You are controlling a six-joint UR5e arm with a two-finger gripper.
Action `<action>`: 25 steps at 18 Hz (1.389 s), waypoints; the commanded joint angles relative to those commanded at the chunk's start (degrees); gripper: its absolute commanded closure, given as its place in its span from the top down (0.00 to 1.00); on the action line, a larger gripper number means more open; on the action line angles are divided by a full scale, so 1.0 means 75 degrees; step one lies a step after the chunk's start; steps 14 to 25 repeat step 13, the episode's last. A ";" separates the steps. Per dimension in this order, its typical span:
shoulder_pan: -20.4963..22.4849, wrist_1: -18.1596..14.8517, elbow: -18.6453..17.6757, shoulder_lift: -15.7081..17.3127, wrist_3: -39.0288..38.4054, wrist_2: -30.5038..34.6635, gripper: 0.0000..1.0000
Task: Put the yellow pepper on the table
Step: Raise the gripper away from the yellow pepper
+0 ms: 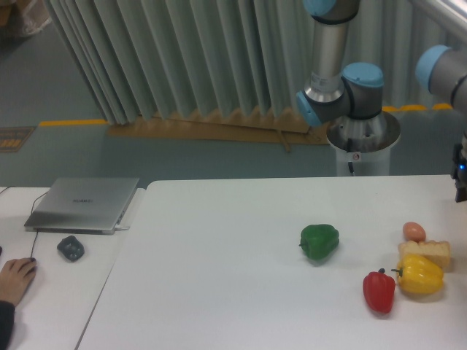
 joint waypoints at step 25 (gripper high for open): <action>0.0047 0.0200 -0.0082 0.0011 0.0012 -0.0035 1.00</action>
